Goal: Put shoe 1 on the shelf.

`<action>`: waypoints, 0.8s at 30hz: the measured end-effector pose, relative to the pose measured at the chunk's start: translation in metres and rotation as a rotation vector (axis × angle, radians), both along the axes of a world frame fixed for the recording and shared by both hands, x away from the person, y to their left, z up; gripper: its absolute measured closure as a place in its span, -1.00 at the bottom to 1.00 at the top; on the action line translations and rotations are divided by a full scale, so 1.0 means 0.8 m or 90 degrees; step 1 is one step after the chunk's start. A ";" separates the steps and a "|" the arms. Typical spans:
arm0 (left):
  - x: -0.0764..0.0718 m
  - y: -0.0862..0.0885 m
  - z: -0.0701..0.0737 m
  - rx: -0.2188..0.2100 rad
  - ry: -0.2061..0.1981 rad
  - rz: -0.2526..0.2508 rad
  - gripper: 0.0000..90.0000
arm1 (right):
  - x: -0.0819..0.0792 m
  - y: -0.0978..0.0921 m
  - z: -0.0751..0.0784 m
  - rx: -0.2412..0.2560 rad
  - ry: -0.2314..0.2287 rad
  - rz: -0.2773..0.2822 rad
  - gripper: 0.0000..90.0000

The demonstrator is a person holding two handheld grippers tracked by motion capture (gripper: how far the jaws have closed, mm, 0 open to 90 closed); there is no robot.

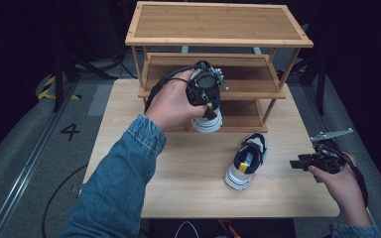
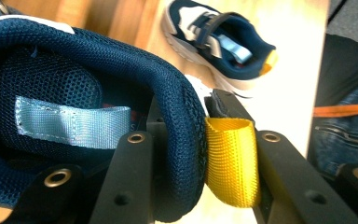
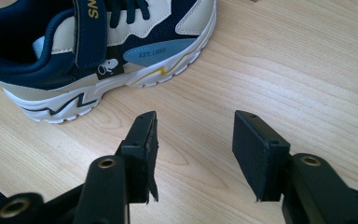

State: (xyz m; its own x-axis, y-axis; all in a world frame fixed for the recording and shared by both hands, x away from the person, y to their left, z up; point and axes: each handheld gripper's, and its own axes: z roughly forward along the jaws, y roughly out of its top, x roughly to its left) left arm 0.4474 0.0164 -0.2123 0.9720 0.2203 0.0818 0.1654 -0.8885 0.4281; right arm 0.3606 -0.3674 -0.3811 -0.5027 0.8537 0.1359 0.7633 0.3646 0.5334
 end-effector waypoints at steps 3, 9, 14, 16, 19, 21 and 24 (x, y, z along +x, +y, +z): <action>0.018 -0.001 0.000 0.001 -0.015 0.003 0.55 | 0.000 -0.001 0.000 0.003 0.001 0.001 0.14; 0.047 0.001 0.005 -0.025 -0.023 0.022 0.53 | 0.001 -0.001 -0.001 0.002 -0.002 0.003 0.14; 0.067 -0.001 0.009 -0.031 -0.025 0.020 0.53 | 0.002 -0.001 -0.002 0.001 0.000 0.004 0.14; 0.072 -0.002 0.008 -0.021 -0.027 0.028 0.53 | 0.001 0.000 -0.002 0.001 -0.001 0.006 0.14; 0.084 -0.005 0.005 -0.001 -0.029 0.022 0.53 | 0.000 0.003 0.000 -0.006 -0.011 0.014 0.14; 0.090 -0.006 0.001 -0.003 -0.029 0.023 0.53 | -0.002 0.007 0.003 -0.009 -0.020 0.024 0.15; 0.098 -0.007 -0.002 -0.014 -0.034 0.017 0.53 | -0.004 0.009 0.006 -0.010 -0.031 0.032 0.15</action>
State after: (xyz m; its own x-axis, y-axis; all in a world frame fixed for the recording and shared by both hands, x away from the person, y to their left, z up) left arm 0.5260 0.0106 -0.2138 0.9603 0.2478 0.1280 0.1647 -0.8743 0.4566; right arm 0.3577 -0.3598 -0.3760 -0.5506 0.8292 0.0969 0.7171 0.4103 0.5634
